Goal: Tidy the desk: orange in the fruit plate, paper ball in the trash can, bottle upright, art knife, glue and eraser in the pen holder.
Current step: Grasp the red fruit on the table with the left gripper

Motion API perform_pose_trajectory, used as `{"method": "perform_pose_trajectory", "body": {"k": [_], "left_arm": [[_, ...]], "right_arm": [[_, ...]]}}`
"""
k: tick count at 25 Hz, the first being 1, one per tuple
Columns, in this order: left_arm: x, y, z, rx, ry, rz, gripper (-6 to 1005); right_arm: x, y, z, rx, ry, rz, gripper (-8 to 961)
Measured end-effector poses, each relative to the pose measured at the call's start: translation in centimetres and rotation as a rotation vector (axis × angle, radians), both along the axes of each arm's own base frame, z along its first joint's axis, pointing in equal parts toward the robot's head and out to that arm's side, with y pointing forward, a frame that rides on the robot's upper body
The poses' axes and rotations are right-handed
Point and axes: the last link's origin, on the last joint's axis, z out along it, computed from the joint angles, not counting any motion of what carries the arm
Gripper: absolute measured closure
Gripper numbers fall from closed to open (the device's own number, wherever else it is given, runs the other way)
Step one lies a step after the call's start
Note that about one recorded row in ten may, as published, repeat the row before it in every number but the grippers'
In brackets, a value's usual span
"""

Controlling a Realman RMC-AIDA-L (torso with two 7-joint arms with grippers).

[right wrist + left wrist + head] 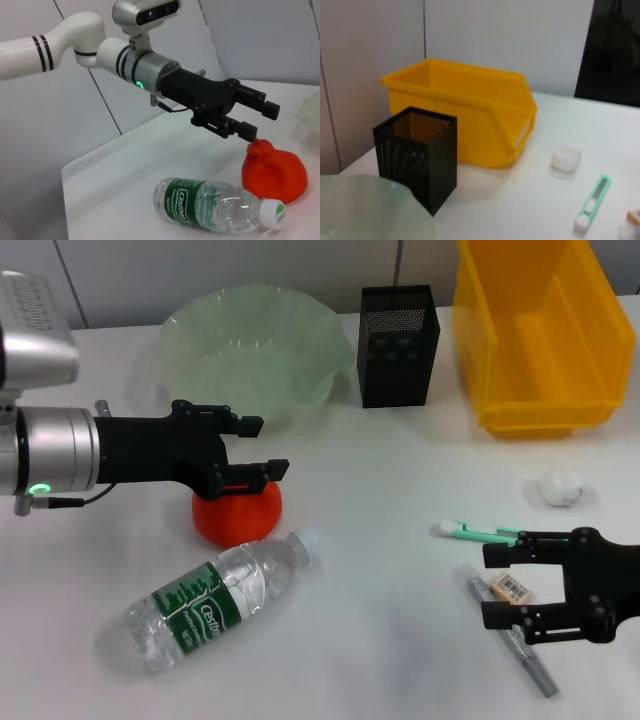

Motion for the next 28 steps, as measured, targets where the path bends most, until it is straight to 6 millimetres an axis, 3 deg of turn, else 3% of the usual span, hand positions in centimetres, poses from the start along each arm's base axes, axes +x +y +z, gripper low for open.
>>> {"method": "perform_pose_trajectory", "body": {"k": [6, 15, 28], "left_arm": [[0.1, 0.9, -0.2, 0.028, 0.066, -0.006, 359], [-1.0, 1.6, -0.8, 0.053, 0.194, 0.003, 361], [-0.7, 1.3, -0.9, -0.007, 0.254, 0.010, 365]], "right_arm": [[0.6, -1.1, 0.2, 0.010, 0.032, -0.004, 184], [1.5, -3.8, 2.7, 0.091, 0.138, -0.010, 184], [1.8, -3.8, 2.8, 0.108, 0.135, -0.022, 185]]}}
